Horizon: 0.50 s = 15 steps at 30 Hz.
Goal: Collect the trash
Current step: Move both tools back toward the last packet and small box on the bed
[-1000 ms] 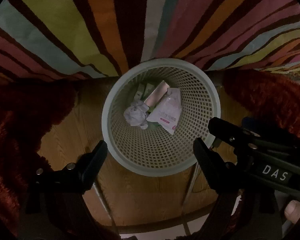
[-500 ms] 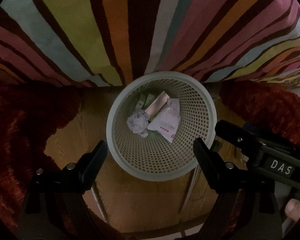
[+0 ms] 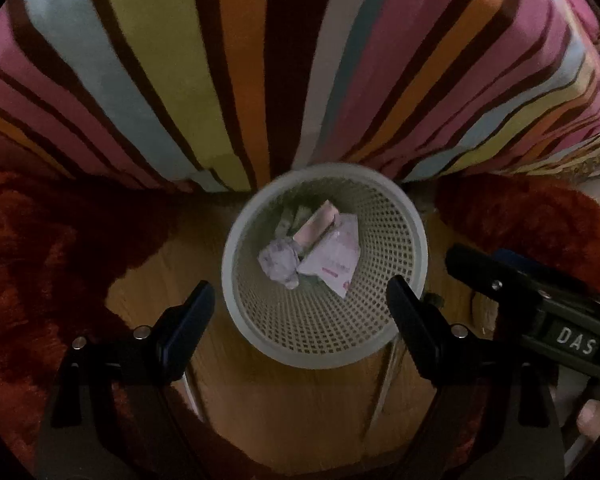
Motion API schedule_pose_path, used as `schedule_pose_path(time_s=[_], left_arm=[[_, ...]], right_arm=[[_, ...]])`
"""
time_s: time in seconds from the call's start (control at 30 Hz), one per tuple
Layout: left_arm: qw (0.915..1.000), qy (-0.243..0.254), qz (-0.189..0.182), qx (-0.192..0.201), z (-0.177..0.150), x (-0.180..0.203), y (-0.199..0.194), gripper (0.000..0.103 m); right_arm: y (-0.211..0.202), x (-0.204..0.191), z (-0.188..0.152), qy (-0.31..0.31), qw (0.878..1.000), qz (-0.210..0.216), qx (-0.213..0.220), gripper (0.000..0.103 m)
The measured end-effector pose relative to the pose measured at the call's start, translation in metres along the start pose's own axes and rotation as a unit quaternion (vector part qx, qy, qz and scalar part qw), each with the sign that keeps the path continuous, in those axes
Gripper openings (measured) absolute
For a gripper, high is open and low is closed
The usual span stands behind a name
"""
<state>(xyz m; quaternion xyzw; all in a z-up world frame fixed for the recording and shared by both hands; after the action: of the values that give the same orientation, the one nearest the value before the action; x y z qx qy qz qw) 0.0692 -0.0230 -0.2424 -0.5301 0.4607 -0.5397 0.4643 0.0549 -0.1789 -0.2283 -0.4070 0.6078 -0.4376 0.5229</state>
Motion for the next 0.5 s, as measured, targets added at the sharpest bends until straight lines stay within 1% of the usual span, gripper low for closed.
schedule_pose_path(time_s=[0.07,0.1,0.2,0.23,0.3,0.33,0.4,0.43,0.5], left_arm=[[0.9997,0.004,0.006,0.023,0.001,0.000,-0.012,0.085],[0.9990,0.007,0.011,0.042,0.002,0.000,-0.022,0.085],[0.9959,0.017,0.024,0.086,0.006,0.000,-0.046,0.085],[0.9940,0.020,0.027,0.104,0.007,0.000,-0.056,0.085],[0.9904,0.021,0.030,0.133,0.011,0.000,-0.073,0.085],[0.9883,0.019,0.028,0.148,0.014,0.000,-0.083,0.085],[0.9844,0.011,0.025,0.174,0.020,-0.002,-0.098,0.085],[0.9821,0.007,0.027,0.187,0.023,-0.003,-0.106,0.085],[0.9781,0.006,0.036,0.205,0.031,-0.003,-0.119,0.085]], right_arm=[[-0.012,-0.003,0.001,-0.010,1.000,0.007,0.020,0.084],[-0.019,-0.005,0.003,-0.017,0.999,0.010,0.035,0.084],[-0.051,-0.015,0.010,-0.042,0.994,0.026,0.099,0.085],[-0.068,-0.019,0.014,-0.050,0.990,0.035,0.131,0.084],[-0.092,-0.025,0.020,-0.059,0.982,0.049,0.175,0.084],[-0.109,-0.028,0.025,-0.063,0.975,0.059,0.205,0.084],[-0.131,-0.031,0.033,-0.067,0.966,0.069,0.242,0.085],[-0.145,-0.034,0.038,-0.071,0.959,0.077,0.264,0.085],[-0.163,-0.037,0.046,-0.078,0.950,0.084,0.291,0.086]])
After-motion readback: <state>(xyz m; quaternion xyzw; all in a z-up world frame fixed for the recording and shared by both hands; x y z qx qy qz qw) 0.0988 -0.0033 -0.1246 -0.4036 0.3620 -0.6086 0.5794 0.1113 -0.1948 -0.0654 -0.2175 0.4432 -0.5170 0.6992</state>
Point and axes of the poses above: each gripper's, at about its wrist camera, not at the fingertips, and y roughly the way its jaws point, x to its right, z to its top, the point moved 4 cm from there along y, roughly the way its jaws point, and after that the axes turned 4 degrees about y, right-handed, at the moved point
